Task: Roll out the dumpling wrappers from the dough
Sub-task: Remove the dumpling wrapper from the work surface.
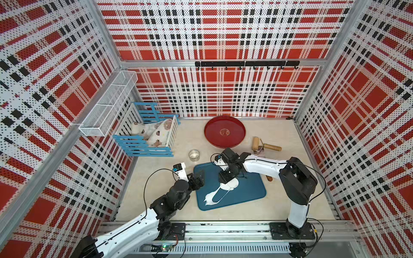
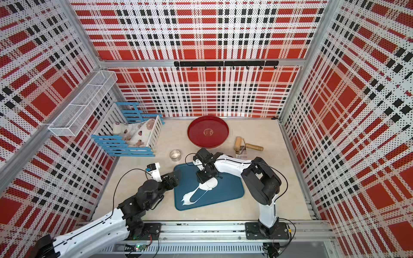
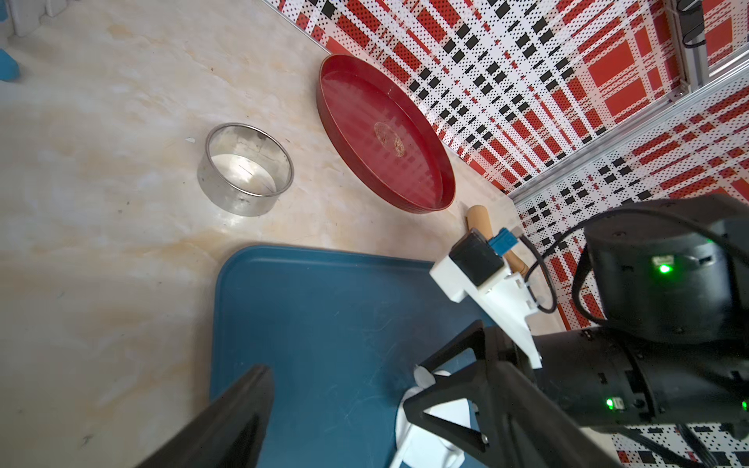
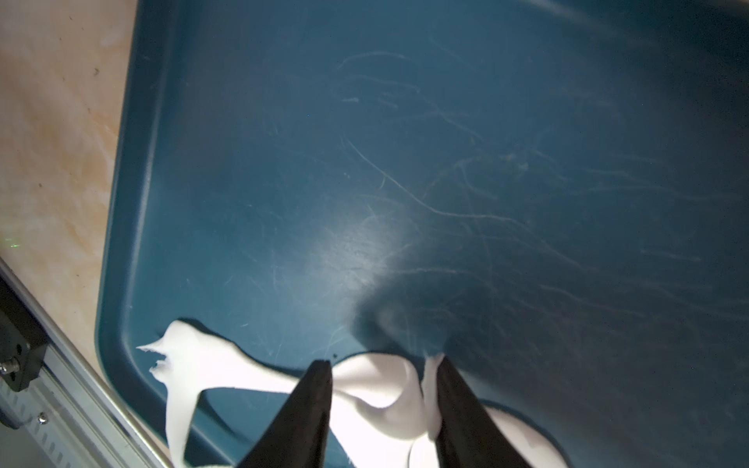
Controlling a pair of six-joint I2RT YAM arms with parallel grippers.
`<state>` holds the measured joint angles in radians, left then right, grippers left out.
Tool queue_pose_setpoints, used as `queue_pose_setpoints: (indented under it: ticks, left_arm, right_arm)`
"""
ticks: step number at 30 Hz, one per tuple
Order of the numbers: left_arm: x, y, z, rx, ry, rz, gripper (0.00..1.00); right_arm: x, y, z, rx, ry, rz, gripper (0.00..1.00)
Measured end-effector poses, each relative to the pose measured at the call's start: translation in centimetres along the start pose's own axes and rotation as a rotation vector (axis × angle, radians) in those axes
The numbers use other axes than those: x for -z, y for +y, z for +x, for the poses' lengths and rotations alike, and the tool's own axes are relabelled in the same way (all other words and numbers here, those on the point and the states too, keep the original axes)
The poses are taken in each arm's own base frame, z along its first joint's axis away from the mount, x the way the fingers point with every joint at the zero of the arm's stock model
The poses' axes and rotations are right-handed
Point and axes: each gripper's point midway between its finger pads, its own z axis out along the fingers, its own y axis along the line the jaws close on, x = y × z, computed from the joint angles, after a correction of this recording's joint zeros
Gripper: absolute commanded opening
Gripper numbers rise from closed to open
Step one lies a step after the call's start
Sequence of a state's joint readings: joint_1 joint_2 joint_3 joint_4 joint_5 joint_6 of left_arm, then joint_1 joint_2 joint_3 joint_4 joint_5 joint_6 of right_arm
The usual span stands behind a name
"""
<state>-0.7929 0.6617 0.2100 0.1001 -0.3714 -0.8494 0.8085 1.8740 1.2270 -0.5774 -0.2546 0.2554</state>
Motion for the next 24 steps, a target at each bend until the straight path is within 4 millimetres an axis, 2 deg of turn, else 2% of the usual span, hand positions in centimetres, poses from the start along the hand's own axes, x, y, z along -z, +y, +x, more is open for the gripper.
queue_pose_setpoints:
  ticks: [11,18,24]
  left_arm:
    - [-0.03,0.20,0.13,0.001,0.000,-0.003,0.88]
    - [-0.05,0.37,0.28,0.002,0.002,-0.006,0.88]
    - [-0.06,0.39,0.30,0.004,0.003,-0.007,0.88]
  right_arm:
    - [-0.30,-0.17,0.69,-0.006,0.017,0.001,0.41]
    - [-0.37,-0.13,0.88,-0.011,0.022,-0.006,0.30]
    - [-0.41,-0.07,0.95,-0.011,0.024,-0.011,0.27]
